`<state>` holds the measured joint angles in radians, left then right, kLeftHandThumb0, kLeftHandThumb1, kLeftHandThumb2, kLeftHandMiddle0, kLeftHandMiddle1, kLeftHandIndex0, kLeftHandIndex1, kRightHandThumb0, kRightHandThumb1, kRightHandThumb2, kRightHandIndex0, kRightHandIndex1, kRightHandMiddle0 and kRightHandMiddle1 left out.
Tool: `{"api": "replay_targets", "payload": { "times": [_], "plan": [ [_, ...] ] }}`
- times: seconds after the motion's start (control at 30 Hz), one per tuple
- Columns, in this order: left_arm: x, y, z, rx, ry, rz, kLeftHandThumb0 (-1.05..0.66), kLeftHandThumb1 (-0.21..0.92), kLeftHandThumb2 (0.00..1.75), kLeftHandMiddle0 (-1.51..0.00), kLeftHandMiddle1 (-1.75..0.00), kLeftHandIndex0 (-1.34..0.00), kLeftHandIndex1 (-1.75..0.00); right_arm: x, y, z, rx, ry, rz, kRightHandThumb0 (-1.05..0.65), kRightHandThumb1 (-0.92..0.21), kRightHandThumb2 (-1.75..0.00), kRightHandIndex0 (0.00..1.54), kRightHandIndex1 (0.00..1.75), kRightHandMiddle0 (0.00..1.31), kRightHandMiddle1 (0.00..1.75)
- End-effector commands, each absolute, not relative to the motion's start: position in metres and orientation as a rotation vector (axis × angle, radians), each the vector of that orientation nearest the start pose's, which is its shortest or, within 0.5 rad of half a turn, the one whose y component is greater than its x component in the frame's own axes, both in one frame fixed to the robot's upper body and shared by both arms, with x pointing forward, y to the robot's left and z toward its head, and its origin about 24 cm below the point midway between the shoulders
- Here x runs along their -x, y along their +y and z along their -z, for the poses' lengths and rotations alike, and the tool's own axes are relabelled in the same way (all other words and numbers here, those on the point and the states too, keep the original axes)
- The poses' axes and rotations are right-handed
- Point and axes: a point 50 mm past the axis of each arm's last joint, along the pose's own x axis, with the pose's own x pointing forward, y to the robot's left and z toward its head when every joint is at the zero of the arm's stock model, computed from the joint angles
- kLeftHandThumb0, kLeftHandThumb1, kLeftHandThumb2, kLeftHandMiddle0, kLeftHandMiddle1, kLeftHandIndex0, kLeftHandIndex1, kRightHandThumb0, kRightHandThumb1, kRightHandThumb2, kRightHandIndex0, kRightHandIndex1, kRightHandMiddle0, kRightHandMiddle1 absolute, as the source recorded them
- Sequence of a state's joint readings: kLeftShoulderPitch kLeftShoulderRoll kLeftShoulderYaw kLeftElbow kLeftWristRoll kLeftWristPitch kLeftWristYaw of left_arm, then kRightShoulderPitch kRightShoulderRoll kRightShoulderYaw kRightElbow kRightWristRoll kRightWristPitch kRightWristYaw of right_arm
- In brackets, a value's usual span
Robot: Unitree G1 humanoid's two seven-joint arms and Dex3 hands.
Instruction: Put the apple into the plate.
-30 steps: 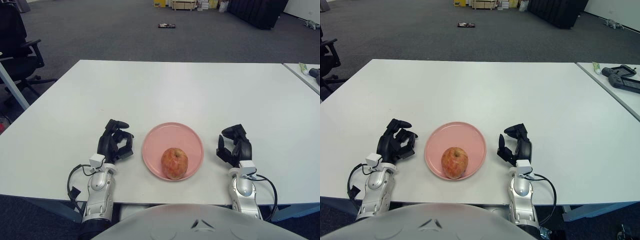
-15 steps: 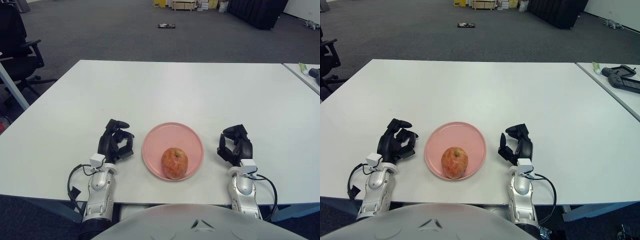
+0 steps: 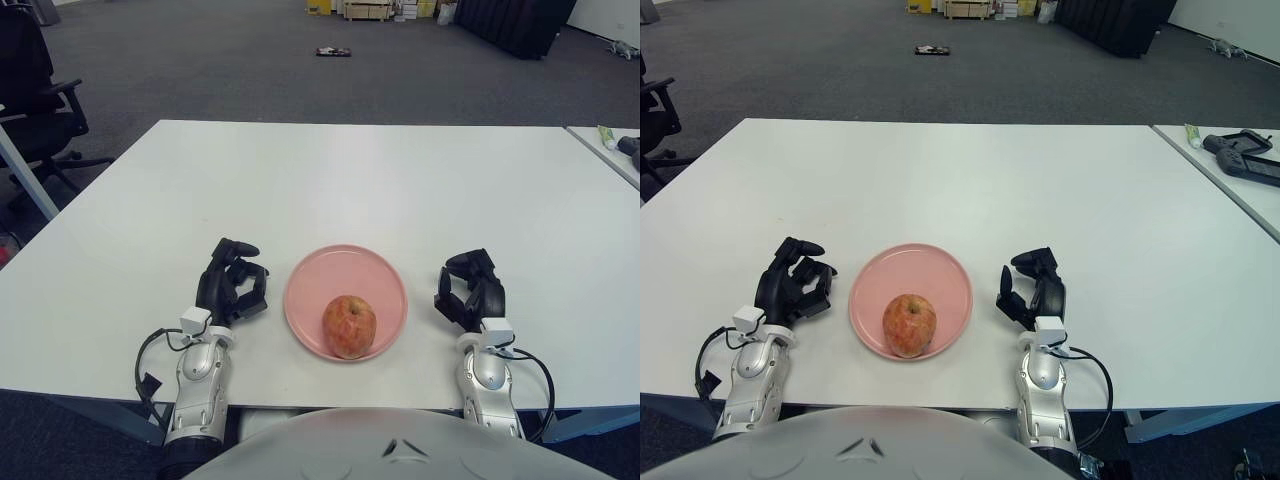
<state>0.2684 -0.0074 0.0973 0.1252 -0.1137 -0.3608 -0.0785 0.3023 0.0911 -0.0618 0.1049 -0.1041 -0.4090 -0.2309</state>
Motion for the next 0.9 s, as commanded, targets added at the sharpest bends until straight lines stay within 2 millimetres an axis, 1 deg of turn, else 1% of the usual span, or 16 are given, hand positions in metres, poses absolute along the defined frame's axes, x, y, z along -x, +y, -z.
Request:
{"api": "replay_targets", "payload": {
  "times": [0.0,0.2,0.5,0.87],
  "plan": [
    [-0.1878,0.1847,0.0084,0.085,0.013,-0.126,-0.01,0.42,1.17,-0.56,-1.62,-0.36,-1.75,-0.1777,-0.1723,0.0074,0.039,0.002,0.365,-0.4,-0.61,-0.95,0.59,1.55,0.39,1.75],
    [-0.1874,0.1851,0.0082,0.075,0.01,-0.118,-0.01,0.41,1.21,-0.54,-1.68,-0.36,-1.75,-0.1771,-0.1724,0.0072,0.037,0.007,0.368,-0.4,-0.61,-0.95,0.58,1.55,0.39,1.75],
    [-0.1868,0.1848,0.0078,0.081,0.005,-0.119,-0.01,0.41,1.17,-0.58,-1.59,-0.37,-1.75,-0.1761,-0.1729,0.0064,0.038,0.004,0.37,-0.4,-0.61,-0.95,0.58,1.54,0.39,1.75],
    [-0.1861,0.1846,0.0084,0.088,0.014,-0.126,-0.01,0.41,1.15,-0.59,-1.55,-0.38,-1.75,-0.1748,-0.1732,0.0058,0.035,0.002,0.359,-0.4,-0.62,-0.94,0.6,1.53,0.38,1.75]
  ]
}}
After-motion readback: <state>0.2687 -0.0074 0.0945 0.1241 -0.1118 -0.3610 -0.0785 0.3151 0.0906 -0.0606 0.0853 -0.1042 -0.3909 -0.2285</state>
